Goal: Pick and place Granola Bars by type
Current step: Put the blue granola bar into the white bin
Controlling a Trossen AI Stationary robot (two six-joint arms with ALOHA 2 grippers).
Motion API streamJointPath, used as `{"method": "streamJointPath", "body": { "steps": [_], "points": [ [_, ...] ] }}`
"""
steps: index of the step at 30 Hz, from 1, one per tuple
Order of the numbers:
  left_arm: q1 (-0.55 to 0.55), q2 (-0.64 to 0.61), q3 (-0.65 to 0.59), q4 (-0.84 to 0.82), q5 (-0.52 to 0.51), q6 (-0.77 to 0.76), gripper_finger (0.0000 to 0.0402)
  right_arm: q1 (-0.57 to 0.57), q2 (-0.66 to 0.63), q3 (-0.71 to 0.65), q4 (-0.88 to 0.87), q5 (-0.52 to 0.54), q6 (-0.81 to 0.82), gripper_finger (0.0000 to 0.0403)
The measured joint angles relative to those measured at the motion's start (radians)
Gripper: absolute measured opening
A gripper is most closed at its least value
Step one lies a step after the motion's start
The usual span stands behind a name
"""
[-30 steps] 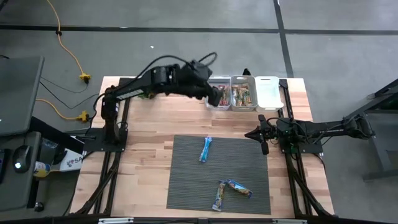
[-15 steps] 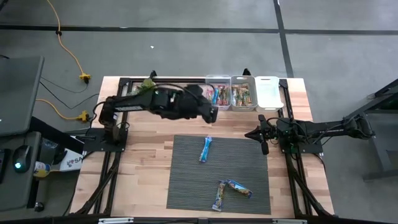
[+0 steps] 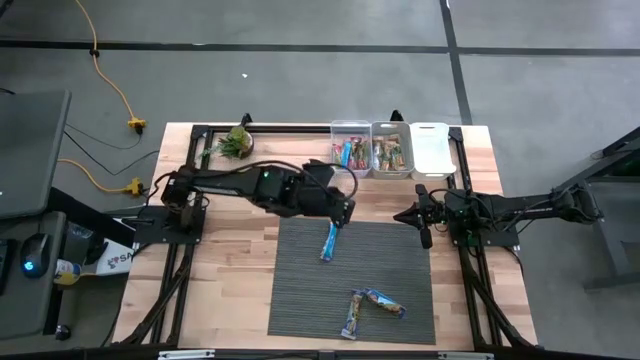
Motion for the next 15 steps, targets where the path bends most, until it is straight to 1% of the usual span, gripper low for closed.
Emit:
{"method": "streamJointPath", "body": {
  "steps": [4, 8, 10, 12, 15],
  "points": [
    [-0.028, -0.006, -0.001, -0.031, -0.047, -0.001, 0.0227, 0.000, 0.000, 0.000, 0.000, 0.000, 0.000, 0.0000],
    [-0.046, -0.025, -0.001, -0.065, -0.055, -0.001, 0.0227, 0.000, 0.000, 0.000, 0.000, 0.000, 0.000, 0.0000],
    [-0.061, -0.034, -0.001, -0.057, -0.071, -0.001, 0.0227, 0.000, 0.000, 0.000, 0.000, 0.000, 0.000, 0.0000],
    [-0.083, -0.060, 0.000, -0.069, -0.107, -0.001, 0.0227, 0.000, 0.000, 0.000, 0.000, 0.000, 0.000, 0.0000],
    [-0.125, -0.100, 0.001, -0.110, -0.214, -0.013, 0.0227, 0.000, 0.000, 0.000, 0.000, 0.000, 0.000, 0.0000]
  ]
}}
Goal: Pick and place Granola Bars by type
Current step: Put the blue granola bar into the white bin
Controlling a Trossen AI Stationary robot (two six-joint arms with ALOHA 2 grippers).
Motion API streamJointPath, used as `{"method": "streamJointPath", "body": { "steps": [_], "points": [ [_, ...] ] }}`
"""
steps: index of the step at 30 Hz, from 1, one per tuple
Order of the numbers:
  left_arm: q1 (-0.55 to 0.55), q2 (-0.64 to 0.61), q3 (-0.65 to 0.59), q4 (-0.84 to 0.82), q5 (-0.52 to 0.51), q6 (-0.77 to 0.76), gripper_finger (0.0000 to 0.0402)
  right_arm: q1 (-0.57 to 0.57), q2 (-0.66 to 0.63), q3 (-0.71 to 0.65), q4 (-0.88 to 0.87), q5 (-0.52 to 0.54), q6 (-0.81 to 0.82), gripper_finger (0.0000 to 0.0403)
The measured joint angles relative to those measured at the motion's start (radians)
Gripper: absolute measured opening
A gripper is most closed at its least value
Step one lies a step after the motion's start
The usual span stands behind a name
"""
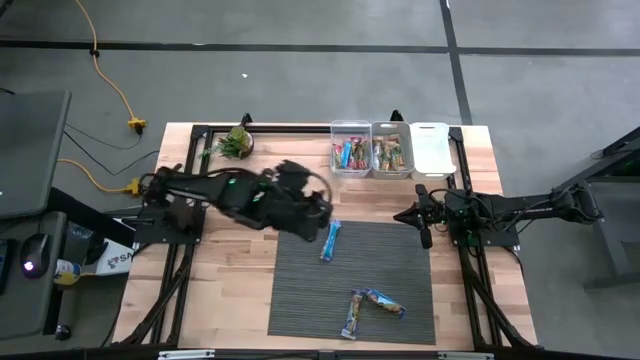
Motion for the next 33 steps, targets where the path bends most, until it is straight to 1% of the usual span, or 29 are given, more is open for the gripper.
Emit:
{"method": "streamJointPath", "body": {
  "steps": [3, 6, 8, 10, 13, 14, 16, 17, 18, 21, 23, 25, 27, 28, 30, 33],
  "points": [
    [-0.051, -0.035, 0.000, -0.071, -0.110, -0.037, 0.0227, 0.000, 0.000, 0.000, 0.001, 0.000, 0.000, 0.0000],
    [-0.109, -0.083, -0.001, -0.168, -0.187, -0.072, 0.0227, 0.000, -0.001, 0.000, 0.001, 0.000, 0.000, 0.0000],
    [-0.145, -0.119, -0.010, -0.176, -0.242, -0.080, 0.0227, 0.000, -0.001, 0.000, 0.001, 0.000, 0.000, 0.0000],
    [-0.171, -0.166, -0.053, -0.156, -0.267, -0.047, 0.0227, 0.000, -0.001, 0.000, 0.000, 0.000, 0.000, 0.0000],
    [-0.175, -0.239, -0.156, -0.123, -0.259, -0.040, 0.0227, 0.000, -0.001, 0.000, 0.000, 0.000, 0.000, 0.0000],
    [-0.174, -0.264, -0.200, -0.104, -0.242, -0.040, 0.0227, 0.000, -0.001, 0.000, 0.000, 0.000, 0.000, 0.0000],
    [-0.165, -0.322, -0.315, -0.002, -0.205, -0.014, 0.0227, 0.000, -0.001, 0.000, 0.000, 0.000, 0.000, 0.0000],
    [-0.155, -0.355, -0.382, 0.067, -0.178, 0.025, 0.0227, 0.000, -0.001, 0.000, 0.000, 0.000, 0.000, 0.0000],
    [-0.143, -0.390, -0.457, 0.172, -0.142, 0.085, 0.0227, 0.000, -0.001, 0.000, 0.000, 0.000, 0.000, 0.0000],
    [-0.088, -0.518, -0.707, 0.560, 0.044, 0.341, 0.0227, 0.000, -0.001, 0.000, 0.000, 0.000, 0.000, 0.0000],
    [-0.035, -0.602, -0.875, 0.854, 0.213, 0.521, 0.0227, 0.000, -0.001, 0.000, 0.000, 0.000, 0.000, 0.0000],
    [0.023, -0.693, -1.036, 1.071, 0.363, 0.639, 0.0227, 0.000, -0.001, 0.000, 0.000, 0.000, 0.000, 0.0000],
    [0.074, -0.783, -1.170, 1.238, 0.472, 0.710, 0.0227, 0.000, -0.001, 0.000, 0.000, 0.000, 0.000, 0.0000],
    [0.096, -0.833, -1.237, 1.290, 0.498, 0.730, 0.0227, 0.000, -0.001, 0.000, 0.000, 0.000, 0.000, 0.0000],
    [0.129, -0.934, -1.355, 1.361, 0.503, 0.746, 0.0227, 0.000, -0.001, 0.000, 0.000, 0.000, 0.000, 0.0000],
    [0.164, -1.099, -1.507, 1.410, 0.498, 0.750, 0.0227, 0.000, -0.001, 0.000, -0.001, 0.000, 0.000, 0.0000]
  ]
}}
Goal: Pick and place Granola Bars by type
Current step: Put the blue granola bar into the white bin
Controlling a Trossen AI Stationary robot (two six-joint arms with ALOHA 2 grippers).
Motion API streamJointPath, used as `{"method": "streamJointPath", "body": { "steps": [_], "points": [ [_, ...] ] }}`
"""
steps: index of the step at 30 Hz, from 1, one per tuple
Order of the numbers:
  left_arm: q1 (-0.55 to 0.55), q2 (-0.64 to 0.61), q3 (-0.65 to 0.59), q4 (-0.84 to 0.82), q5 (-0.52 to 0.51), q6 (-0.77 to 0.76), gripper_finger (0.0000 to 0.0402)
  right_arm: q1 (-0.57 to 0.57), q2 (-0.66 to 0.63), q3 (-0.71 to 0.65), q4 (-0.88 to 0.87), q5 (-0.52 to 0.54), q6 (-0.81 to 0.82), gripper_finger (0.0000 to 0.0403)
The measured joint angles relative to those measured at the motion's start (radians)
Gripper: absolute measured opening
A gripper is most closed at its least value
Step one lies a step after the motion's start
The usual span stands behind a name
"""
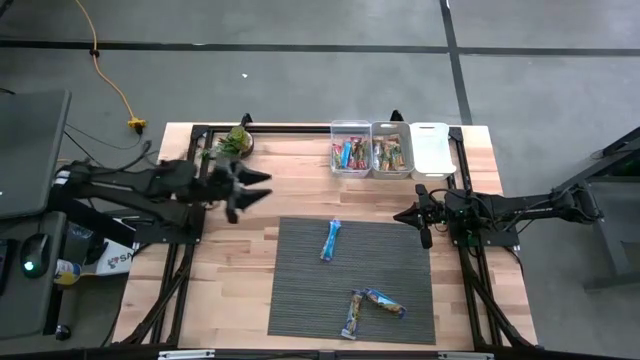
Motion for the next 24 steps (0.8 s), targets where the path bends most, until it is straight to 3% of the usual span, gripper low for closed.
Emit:
{"method": "streamJointPath", "body": {
  "steps": [10, 24],
  "points": [
    [0.010, -0.453, -0.327, 0.053, 0.023, 0.044, 0.0227, 0.000, 0.000, 0.000, 0.000, 0.000, 0.000, 0.0000],
    [0.009, -0.712, -0.550, 0.063, 0.103, 0.075, 0.0227, 0.000, 0.000, 0.000, 0.000, 0.000, 0.000, 0.0000]
  ]
}}
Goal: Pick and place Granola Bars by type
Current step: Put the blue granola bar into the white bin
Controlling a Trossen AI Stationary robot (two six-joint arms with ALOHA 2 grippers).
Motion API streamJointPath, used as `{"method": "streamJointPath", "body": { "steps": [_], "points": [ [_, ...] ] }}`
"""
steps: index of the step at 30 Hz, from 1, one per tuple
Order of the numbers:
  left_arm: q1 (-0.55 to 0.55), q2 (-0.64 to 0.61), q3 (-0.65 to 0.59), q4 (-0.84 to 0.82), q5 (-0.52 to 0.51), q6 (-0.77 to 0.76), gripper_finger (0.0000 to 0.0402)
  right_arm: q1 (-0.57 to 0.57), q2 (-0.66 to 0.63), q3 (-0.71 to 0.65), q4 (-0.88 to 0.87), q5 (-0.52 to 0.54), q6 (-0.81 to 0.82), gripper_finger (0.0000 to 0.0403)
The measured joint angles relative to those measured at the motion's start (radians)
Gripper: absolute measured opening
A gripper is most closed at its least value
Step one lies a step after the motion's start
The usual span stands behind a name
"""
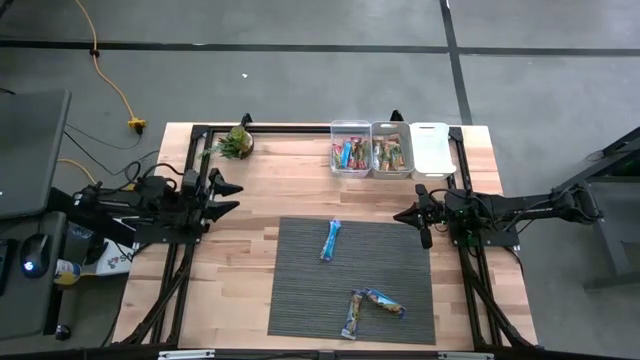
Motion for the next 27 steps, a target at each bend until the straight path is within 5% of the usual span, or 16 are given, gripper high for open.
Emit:
{"method": "streamJointPath", "body": {
  "steps": [17, 27],
  "points": [
    [0.000, -0.031, -0.161, 0.162, 0.130, 0.104, 0.0227, 0.000, 0.000, 0.000, 0.001, 0.000, 0.000, 0.0000],
    [0.000, -0.032, -0.176, 0.100, 0.070, 0.163, 0.0227, 0.000, 0.000, 0.000, 0.000, 0.000, 0.000, 0.0000]
  ]
}}
